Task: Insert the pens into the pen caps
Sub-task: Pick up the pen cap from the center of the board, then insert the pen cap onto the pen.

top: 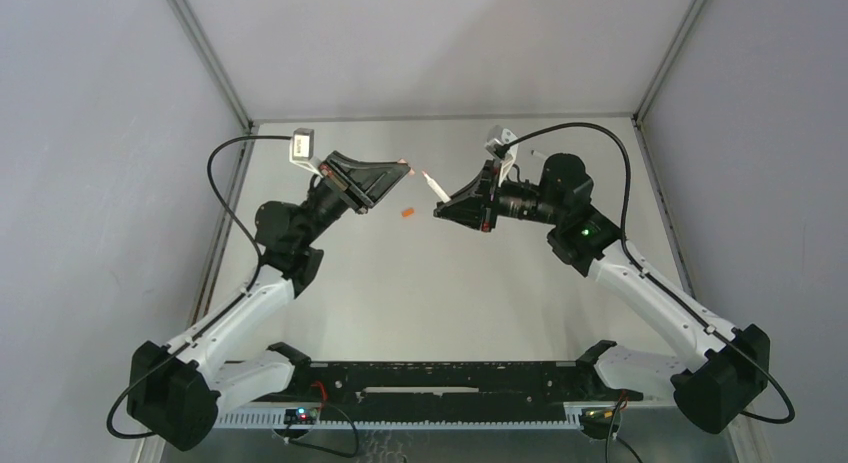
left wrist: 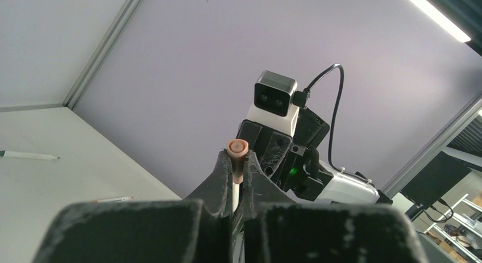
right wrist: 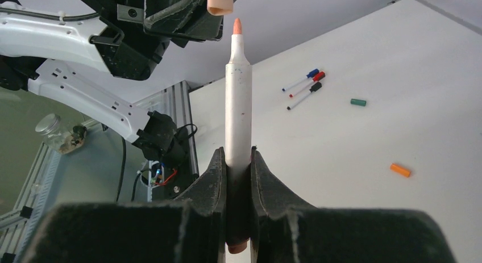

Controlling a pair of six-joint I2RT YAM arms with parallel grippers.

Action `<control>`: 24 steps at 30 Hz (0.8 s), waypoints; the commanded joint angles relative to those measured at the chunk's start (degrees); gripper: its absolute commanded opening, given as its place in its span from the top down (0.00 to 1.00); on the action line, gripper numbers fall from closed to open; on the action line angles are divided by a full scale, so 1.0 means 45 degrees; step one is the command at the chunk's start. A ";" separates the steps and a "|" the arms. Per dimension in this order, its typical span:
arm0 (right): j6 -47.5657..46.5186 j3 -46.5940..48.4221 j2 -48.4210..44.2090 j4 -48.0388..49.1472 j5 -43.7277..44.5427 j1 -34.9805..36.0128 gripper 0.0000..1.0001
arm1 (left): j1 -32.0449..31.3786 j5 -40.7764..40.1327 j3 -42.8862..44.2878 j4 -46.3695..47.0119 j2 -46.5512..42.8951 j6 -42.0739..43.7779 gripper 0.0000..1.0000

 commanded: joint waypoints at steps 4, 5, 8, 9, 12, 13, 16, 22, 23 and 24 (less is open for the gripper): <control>0.0383 0.0011 0.0145 0.0717 0.0039 0.0363 1.00 | 0.0005 0.0271 -0.0278 0.0677 0.0097 -0.0176 1.00; 0.0401 0.0018 0.0162 0.0703 0.0019 0.0394 1.00 | 0.0005 0.0269 -0.0281 0.0667 0.0088 -0.0174 1.00; 0.0366 0.0022 0.0186 0.0675 -0.0054 0.0474 1.00 | 0.0005 0.0250 -0.0275 0.0677 0.0088 -0.0159 1.00; 0.0362 0.0020 0.0186 0.0678 -0.0061 0.0486 1.00 | 0.0005 0.0249 -0.0285 0.0677 0.0096 -0.0157 1.00; 0.0380 0.0020 0.0197 0.0746 -0.0079 0.0496 1.00 | 0.0005 0.0273 -0.0295 0.0677 0.0127 -0.0173 1.00; 0.0381 0.0027 0.0205 0.0765 -0.0081 0.0497 1.00 | 0.0005 0.0286 -0.0297 0.0667 0.0135 -0.0176 1.00; 0.0437 0.0013 0.0205 0.0842 -0.0063 0.0516 1.00 | 0.0005 0.0336 -0.0305 0.0677 0.0155 -0.0184 1.00; 0.0442 0.0048 0.0245 0.0908 -0.0059 0.0555 1.00 | 0.0005 0.0376 -0.0323 0.0677 0.0192 -0.0195 1.00; 0.0457 0.0047 0.0260 0.0903 -0.0062 0.0572 1.00 | 0.0005 0.0409 -0.0315 0.0677 0.0195 -0.0188 1.00; 0.0449 0.0067 0.0264 0.0895 -0.0045 0.0589 1.00 | 0.0005 0.0406 -0.0315 0.0677 0.0195 -0.0195 1.00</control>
